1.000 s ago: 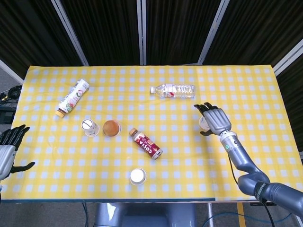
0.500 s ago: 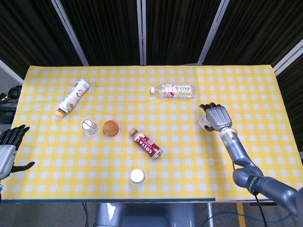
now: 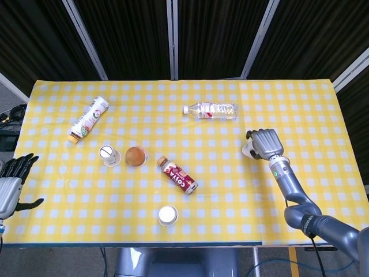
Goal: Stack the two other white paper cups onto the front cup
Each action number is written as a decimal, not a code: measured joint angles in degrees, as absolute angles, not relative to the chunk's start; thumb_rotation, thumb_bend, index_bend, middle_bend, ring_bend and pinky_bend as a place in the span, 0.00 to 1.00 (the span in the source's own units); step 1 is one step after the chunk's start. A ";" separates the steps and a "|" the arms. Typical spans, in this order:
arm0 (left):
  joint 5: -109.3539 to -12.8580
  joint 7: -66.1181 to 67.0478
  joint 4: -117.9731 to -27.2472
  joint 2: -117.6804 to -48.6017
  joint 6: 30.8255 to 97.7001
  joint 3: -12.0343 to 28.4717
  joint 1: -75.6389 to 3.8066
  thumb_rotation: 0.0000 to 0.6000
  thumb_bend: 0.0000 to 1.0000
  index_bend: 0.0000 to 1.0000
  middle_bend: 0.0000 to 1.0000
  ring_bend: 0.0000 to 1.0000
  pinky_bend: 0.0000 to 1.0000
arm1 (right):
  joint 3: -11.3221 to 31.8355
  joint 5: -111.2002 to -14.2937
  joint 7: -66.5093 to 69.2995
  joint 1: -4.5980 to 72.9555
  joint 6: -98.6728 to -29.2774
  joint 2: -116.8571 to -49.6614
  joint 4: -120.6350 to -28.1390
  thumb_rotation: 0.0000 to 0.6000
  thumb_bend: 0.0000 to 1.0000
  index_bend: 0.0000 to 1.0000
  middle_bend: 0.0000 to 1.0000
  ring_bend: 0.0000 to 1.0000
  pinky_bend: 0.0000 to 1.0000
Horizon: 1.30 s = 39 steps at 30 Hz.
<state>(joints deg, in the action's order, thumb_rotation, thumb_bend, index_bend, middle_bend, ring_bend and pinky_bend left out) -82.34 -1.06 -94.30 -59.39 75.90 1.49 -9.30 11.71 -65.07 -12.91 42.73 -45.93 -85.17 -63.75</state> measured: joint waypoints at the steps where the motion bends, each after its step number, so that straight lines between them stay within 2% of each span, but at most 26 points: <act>1: -82.35 -1.06 -94.34 -59.38 75.87 1.48 -9.32 1.00 0.01 0.00 0.00 0.00 0.00 | 11.70 -65.69 -12.40 42.62 -46.35 -84.68 -64.49 1.00 0.27 0.40 0.49 0.41 0.48; 10: -83.18 -1.62 -94.86 -59.04 76.42 1.32 -9.22 1.00 0.01 0.00 0.00 0.00 0.00 | 10.50 -76.26 -7.49 40.47 -53.31 -75.63 -78.59 1.00 0.27 0.40 0.48 0.41 0.48; 16: -84.36 -2.44 -95.52 -58.43 77.66 1.15 -8.86 1.00 0.01 0.00 0.00 0.00 0.00 | 7.95 -87.17 -6.00 38.66 -59.04 -68.12 -92.27 1.00 0.27 0.40 0.49 0.41 0.48; 23: -85.48 -3.48 -96.29 -57.65 78.81 0.96 -8.46 1.00 0.01 0.00 0.00 0.00 0.00 | 4.54 -102.43 -5.36 38.07 -64.72 -63.61 -102.44 1.00 0.27 0.40 0.48 0.41 0.48; 28: -85.60 -4.46 -96.32 -57.21 79.03 0.93 -8.32 1.00 0.01 0.00 0.00 0.00 0.00 | 4.11 -104.93 -8.09 39.47 -63.90 -63.66 -107.12 1.00 0.27 0.40 0.47 0.41 0.48; 39: -85.15 -7.14 -95.72 -56.46 78.36 1.07 -8.47 1.00 0.01 0.00 0.00 0.00 0.00 | 5.96 -103.78 -19.15 44.86 -54.04 -70.33 -110.44 1.00 0.27 0.40 0.46 0.41 0.48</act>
